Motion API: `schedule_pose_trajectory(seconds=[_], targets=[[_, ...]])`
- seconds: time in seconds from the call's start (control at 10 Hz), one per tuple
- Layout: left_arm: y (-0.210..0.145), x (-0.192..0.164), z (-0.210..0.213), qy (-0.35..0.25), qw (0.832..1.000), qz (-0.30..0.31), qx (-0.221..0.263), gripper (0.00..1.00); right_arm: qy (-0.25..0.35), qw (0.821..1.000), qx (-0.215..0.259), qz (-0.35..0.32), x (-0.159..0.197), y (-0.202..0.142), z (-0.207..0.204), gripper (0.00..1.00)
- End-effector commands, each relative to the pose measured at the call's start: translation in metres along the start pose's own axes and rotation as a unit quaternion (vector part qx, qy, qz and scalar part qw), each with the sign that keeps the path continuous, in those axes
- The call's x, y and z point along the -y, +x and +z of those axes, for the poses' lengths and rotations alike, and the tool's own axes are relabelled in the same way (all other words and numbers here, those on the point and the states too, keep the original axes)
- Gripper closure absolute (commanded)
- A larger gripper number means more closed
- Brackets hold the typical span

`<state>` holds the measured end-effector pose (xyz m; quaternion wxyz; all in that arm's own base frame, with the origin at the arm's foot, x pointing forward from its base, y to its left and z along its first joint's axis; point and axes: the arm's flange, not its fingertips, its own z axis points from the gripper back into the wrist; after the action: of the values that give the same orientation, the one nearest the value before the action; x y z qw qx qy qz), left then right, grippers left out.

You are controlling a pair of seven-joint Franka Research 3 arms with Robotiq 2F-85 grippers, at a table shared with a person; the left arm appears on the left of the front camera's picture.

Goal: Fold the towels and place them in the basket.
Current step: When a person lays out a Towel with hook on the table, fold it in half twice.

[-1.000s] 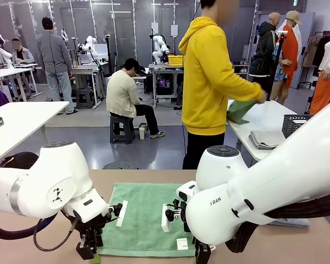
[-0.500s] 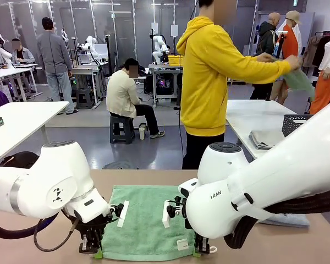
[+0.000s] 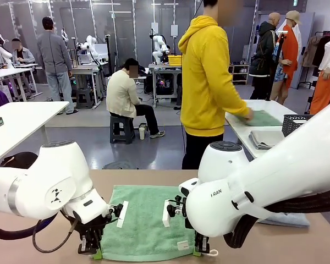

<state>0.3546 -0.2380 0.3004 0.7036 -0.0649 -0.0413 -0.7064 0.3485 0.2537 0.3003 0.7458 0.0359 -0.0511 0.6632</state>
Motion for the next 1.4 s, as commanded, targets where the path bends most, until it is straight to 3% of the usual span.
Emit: schedule_pose_trajectory(seconds=[0.0,0.2,0.5,0.6,0.9,1.0,1.1,1.2,1.3], targets=[[0.001,0.024,0.019,-0.01,1.0,0.006,0.005,1.0,0.001,1.0,0.009,-0.017,-0.014,0.002,0.023,1.0],[0.007,0.044,0.045,-0.002,0.999,-0.008,0.031,1.0,-0.015,1.0,0.02,-0.014,-0.026,0.005,0.046,1.0],[0.01,0.05,0.053,0.033,0.998,-0.001,0.044,1.0,-0.02,0.999,0.026,-0.029,-0.028,0.0,0.05,1.0],[0.024,0.03,0.058,0.018,0.999,-0.021,0.028,1.0,-0.025,0.999,0.024,-0.009,-0.016,0.012,0.056,1.0],[0.024,0.03,0.058,0.018,0.999,-0.021,0.028,1.0,-0.025,0.999,0.024,-0.009,-0.016,0.012,0.056,1.0],[0.024,0.031,0.062,0.021,0.999,-0.017,0.031,0.94,-0.025,0.999,0.024,-0.009,-0.016,0.012,0.056,1.0],[0.024,0.031,0.062,0.021,0.999,-0.017,0.031,0.94,-0.026,0.999,0.025,-0.011,-0.017,0.012,0.058,0.96],[0.024,0.03,0.06,0.02,0.999,-0.016,0.031,0.94,-0.02,0.999,0.029,-0.028,-0.004,0.016,0.079,0.96],[0.021,0.008,0.074,0.029,0.999,-0.021,0.03,0.94,0.023,0.999,0.038,-0.02,0.02,0.021,0.093,0.96]])
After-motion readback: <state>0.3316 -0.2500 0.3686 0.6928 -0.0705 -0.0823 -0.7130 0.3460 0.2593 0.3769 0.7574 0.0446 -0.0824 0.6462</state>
